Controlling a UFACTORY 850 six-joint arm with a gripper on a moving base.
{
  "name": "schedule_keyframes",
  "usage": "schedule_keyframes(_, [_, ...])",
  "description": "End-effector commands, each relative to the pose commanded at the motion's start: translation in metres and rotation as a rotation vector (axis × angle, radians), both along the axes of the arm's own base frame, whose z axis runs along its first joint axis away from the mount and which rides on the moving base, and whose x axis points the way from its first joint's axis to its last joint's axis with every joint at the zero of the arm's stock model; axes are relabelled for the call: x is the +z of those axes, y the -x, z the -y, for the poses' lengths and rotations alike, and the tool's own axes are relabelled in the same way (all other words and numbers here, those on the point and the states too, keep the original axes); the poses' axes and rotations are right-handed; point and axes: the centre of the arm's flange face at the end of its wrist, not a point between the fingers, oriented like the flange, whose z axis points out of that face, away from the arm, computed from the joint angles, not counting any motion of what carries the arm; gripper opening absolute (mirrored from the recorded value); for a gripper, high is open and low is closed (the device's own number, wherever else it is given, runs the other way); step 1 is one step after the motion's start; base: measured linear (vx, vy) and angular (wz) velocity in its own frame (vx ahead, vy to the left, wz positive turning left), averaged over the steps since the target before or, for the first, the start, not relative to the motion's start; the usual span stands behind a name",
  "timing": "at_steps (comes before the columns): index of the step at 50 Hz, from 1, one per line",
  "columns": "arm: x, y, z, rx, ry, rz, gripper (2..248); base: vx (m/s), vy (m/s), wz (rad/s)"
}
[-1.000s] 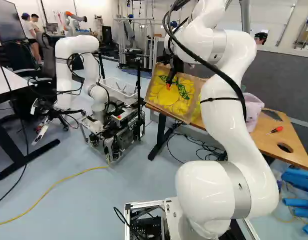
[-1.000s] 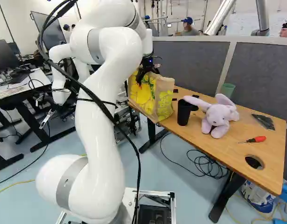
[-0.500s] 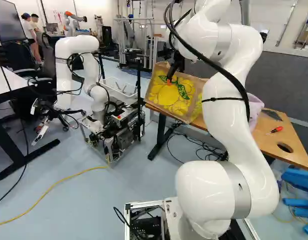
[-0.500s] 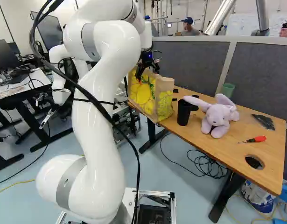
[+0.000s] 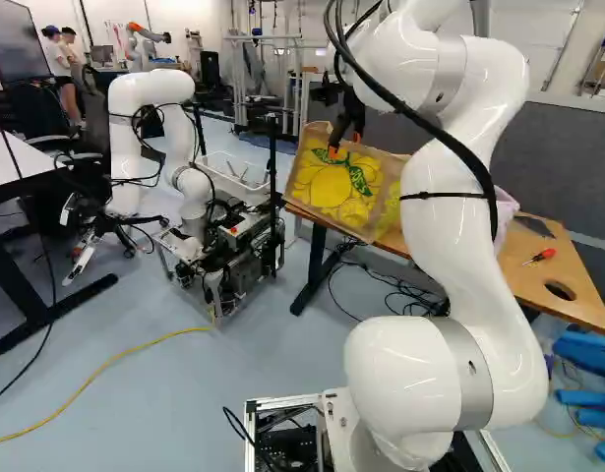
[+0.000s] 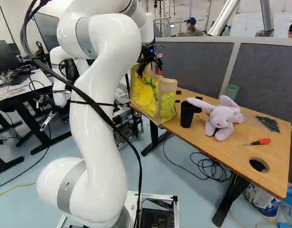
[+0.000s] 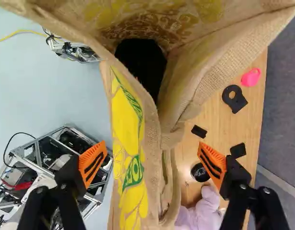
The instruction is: Pick up the bag on the ground and place it on the table
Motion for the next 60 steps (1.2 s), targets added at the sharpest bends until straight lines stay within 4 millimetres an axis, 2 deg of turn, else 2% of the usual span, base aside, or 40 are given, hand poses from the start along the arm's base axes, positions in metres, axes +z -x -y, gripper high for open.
schedule_keyframes(35, [0.051, 0.018, -0.002, 0.0, 0.01, 0.079, 247, 0.0, 0.0, 0.0])
schedule_keyframes(60, [0.055, 0.02, -0.003, 0.0, 0.011, 0.086, 247, 0.0, 0.0, 0.0])
